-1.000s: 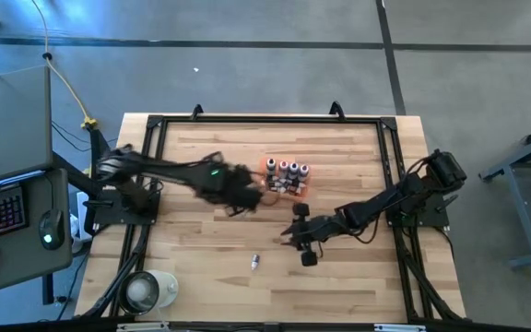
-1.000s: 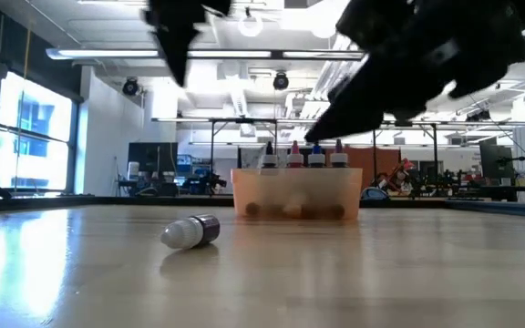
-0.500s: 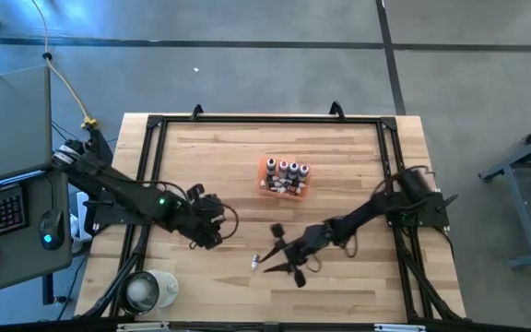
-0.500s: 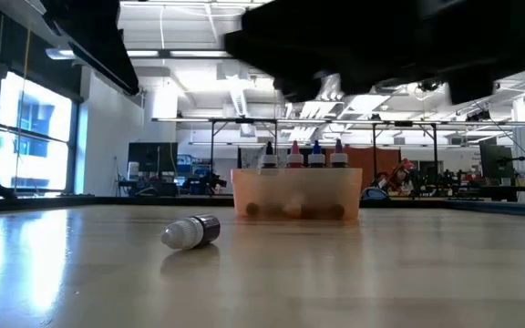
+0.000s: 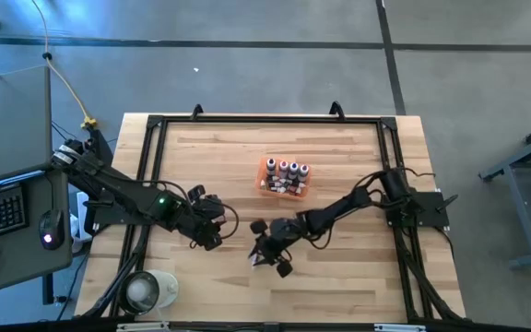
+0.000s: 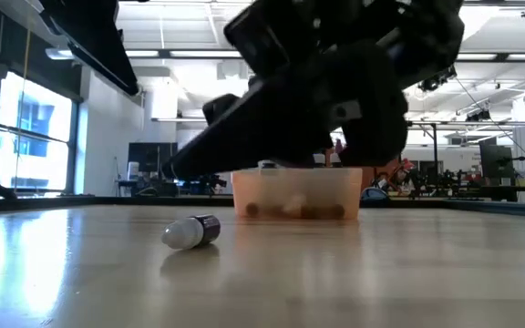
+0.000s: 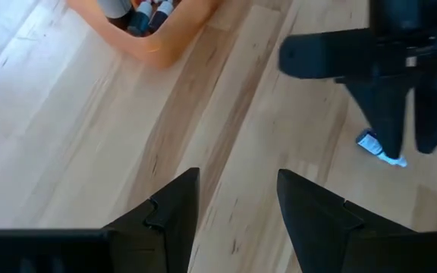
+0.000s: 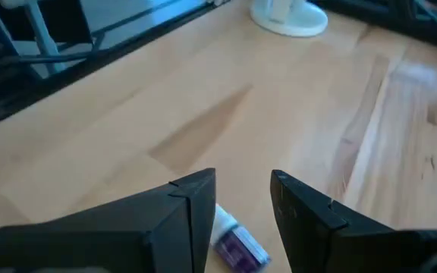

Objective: Pick & Place food coloring
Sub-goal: Put the small purple food coloring bottle into the orange bin

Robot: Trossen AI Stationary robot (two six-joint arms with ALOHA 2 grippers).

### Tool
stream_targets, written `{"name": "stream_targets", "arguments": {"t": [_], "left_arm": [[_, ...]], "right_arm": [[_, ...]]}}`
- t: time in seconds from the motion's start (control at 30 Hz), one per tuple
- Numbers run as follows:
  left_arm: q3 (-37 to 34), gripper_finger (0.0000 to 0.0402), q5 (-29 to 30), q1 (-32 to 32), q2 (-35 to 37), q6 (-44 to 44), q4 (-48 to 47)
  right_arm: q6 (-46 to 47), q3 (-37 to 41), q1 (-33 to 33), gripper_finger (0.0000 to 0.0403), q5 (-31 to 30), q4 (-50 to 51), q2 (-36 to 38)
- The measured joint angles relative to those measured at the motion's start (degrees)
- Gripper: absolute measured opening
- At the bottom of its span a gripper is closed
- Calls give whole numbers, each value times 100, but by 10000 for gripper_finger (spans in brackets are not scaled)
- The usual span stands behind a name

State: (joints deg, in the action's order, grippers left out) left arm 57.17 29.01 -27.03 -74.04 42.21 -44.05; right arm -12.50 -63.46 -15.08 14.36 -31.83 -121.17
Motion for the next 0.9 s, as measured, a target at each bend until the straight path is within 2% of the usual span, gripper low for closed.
{"name": "stream_targets", "arguments": {"t": [0.27, 0.43, 0.63, 0.77, 0.9], "left_arm": [[0, 175, -2, 0, -2, -37, 17], [0, 175, 1, 0, -2, -37, 6], [0, 175, 5, 0, -4, -37, 8], [0, 175, 7, 0, -4, -37, 12], [0, 175, 7, 0, -4, -37, 7]], "right_arm": [[-209, -1, 240, 121, 554, -83, -410], [-278, -8, 313, 121, 563, -249, -679], [178, -11, 405, 120, 451, -433, -847], [179, -9, 418, 99, 494, -593, -858], [480, -7, 477, 68, 899, -752, -827]]}}
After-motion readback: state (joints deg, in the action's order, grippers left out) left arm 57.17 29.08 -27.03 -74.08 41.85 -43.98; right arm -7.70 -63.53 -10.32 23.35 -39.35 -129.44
